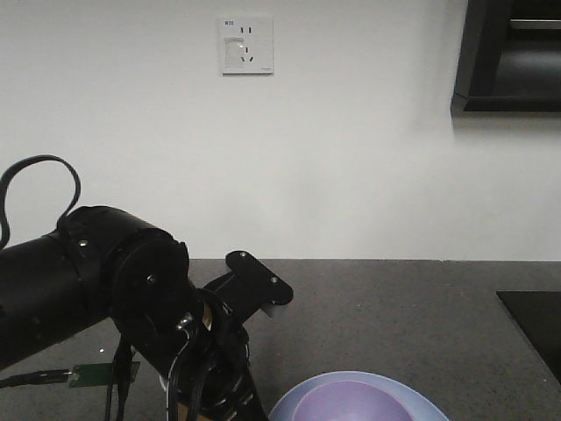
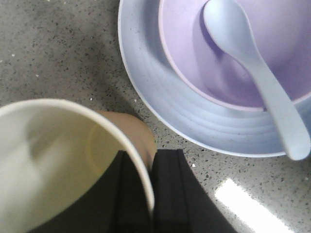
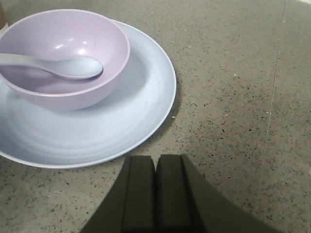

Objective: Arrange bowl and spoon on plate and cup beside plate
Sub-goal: 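Set the paper cup down beside the plate and open left gripper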

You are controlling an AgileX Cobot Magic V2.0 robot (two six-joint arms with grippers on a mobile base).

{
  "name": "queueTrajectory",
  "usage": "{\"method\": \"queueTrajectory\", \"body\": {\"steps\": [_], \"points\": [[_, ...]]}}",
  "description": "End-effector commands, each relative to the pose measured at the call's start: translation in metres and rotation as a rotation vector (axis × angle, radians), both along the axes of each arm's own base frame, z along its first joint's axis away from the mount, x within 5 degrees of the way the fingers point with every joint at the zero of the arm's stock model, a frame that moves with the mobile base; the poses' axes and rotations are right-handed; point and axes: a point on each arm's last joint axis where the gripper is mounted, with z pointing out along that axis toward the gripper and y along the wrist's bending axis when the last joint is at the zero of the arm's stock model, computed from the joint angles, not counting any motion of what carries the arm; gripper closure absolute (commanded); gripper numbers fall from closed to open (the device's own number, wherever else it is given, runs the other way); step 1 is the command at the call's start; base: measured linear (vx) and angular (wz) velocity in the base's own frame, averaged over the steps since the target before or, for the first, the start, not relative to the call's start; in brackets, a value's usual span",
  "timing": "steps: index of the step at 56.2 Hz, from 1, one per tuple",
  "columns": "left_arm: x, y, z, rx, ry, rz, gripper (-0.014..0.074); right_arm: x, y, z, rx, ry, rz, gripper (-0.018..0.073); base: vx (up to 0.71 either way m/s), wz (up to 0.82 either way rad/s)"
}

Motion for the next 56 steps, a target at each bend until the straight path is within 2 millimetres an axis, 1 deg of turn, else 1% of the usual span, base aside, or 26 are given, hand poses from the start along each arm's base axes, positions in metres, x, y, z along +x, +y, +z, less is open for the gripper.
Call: {"method": "queueTrajectory", "body": {"steps": [1,5,20,23,28,34,38,45,50,53,56], "points": [[-0.002,0.000,0.025,-0.084,-0.082,0.003,0.0513,0.005,0.000,0.015,0.013,-0.095,-0.011,0.0568,0.00,0.00],[-0.002,0.000,0.025,-0.083,-0.083,0.000,0.0458,0.005,0.000,0.015,0.013,-0.095,-0.011,0.0568,0.00,0.00],[-0.002,0.000,0.025,-0.083,-0.082,0.000,0.0169,0.005,0.000,0.015,0.013,-0.095,-0.011,0.0568,0.00,0.00],[-0.002,0.000,0.026,-0.085,-0.085,0.000,0.0130,0.005,0.000,0.015,0.013,-0.095,-0.011,0.0568,0.00,0.00],[-0.001,-0.001,0.028,-0.099,-0.104,0.000,0.0090,0.005,0.000,0.015,0.013,-0.095,-0.011,0.0568,0.00,0.00],[-0.001,0.001,0.032,-0.110,-0.136,0.001,0.0080,0.005,0.000,0.015,0.013,-0.095,-0.011,0.0568,0.00,0.00],[-0.004,0.003,0.039,-0.124,-0.159,-0.004,0.0083,0.005,0.000,0.015,0.014,-0.095,-0.012,0.0568,0.00,0.00],[-0.012,0.011,0.058,-0.168,-0.227,-0.023,0.0094,0.006,0.000,0.016,0.016,-0.109,-0.014,0.0568,0.00,0.00],[-0.020,0.018,0.076,-0.211,-0.287,-0.032,0.0129,0.006,0.000,0.018,0.019,-0.127,-0.017,0.0568,0.00,0.00],[-0.026,0.023,0.088,-0.244,-0.328,-0.032,0.0167,0.007,0.000,0.018,0.022,-0.136,-0.018,0.0568,0.00,0.00],[-0.034,0.031,0.103,-0.279,-0.375,-0.035,0.0224,0.007,0.000,0.019,0.026,-0.146,-0.021,0.0568,0.00,0.00]]}}
